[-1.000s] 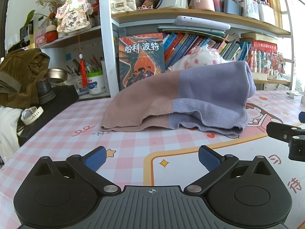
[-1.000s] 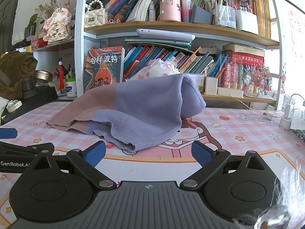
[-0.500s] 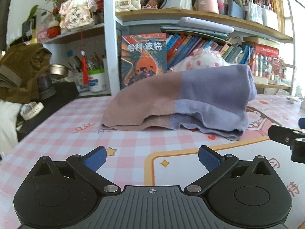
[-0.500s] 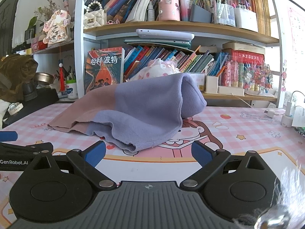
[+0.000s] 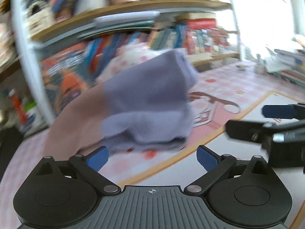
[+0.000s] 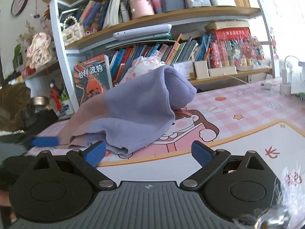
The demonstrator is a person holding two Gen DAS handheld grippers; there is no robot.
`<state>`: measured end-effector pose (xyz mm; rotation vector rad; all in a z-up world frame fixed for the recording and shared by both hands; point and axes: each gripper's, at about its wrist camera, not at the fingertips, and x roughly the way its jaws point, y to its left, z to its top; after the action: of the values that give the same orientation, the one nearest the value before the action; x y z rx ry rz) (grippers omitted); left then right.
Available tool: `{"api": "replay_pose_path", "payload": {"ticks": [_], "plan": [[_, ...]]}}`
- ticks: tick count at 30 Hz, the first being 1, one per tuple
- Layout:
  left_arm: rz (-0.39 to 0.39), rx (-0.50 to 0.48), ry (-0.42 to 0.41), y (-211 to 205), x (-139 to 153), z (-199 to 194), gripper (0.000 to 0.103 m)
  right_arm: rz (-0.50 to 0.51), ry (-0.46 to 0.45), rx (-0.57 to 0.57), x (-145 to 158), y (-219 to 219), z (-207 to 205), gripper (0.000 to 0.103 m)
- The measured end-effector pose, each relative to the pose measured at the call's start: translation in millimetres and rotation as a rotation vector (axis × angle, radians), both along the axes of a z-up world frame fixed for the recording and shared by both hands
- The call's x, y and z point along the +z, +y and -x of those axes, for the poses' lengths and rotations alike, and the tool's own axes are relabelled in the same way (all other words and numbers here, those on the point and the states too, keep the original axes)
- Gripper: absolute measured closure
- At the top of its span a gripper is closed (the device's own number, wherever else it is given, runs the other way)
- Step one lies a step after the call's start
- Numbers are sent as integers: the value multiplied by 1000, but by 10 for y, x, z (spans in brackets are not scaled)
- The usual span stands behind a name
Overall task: Fold clothes
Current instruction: 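Grasp the sweater edge with the left gripper while the right gripper grasps another edge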
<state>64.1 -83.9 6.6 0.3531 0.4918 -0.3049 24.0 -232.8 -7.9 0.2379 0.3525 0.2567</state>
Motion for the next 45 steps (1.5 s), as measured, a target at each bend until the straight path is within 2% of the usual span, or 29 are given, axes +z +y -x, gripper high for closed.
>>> {"api": "replay_pose_path", "payload": {"ticks": [1, 4, 6, 10, 13, 15, 16, 18, 22, 26, 30, 36, 42, 43, 44, 45], "plan": [[-21, -27, 11, -79, -13, -43, 7, -15, -4, -1, 0, -22, -5, 6], [-90, -79, 29, -286, -71, -171, 19, -66, 10, -10, 8, -106, -98, 6], [-133, -86, 37, -383, -122, -269, 40, -105, 43, -12, 15, -176, -203, 6], [-192, -92, 73, -464, -227, -467, 61, -168, 85, -13, 48, -327, -425, 6], [-201, -93, 83, -451, -262, -568, 74, -211, 106, -4, 76, -442, -585, 6], [-215, -93, 83, -429, -286, -627, 89, -256, 125, 9, 89, -524, -708, 6], [-222, -96, 82, -409, -301, -653, 93, -282, 134, 15, 94, -564, -769, 6], [-209, -102, 82, -346, -303, -653, 96, -336, 158, 30, 94, -634, -887, 6], [-113, -132, 62, -160, -149, -410, 97, -456, 214, 67, 74, -742, -1065, 6], [-78, -183, 24, 47, 53, 81, 98, -601, 268, 112, 13, -813, -1143, 6], [19, -201, 43, 279, 226, 560, 99, -790, 353, 104, -146, -845, -1160, 6], [151, -203, 29, 560, 427, 1212, 100, -851, 432, 51, -294, -704, -1066, 11], [291, -165, 34, 903, 528, 1647, 101, -891, 450, -18, -372, -714, -1005, 29], [308, -157, 36, 957, 533, 1711, 101, -890, 462, -37, -392, -718, -1000, 38], [326, -149, 37, 1011, 538, 1775, 101, -889, 475, -56, -413, -722, -996, 54], [332, -140, 41, 1047, 528, 1813, 101, -885, 489, -75, -433, -724, -990, 64]]}}
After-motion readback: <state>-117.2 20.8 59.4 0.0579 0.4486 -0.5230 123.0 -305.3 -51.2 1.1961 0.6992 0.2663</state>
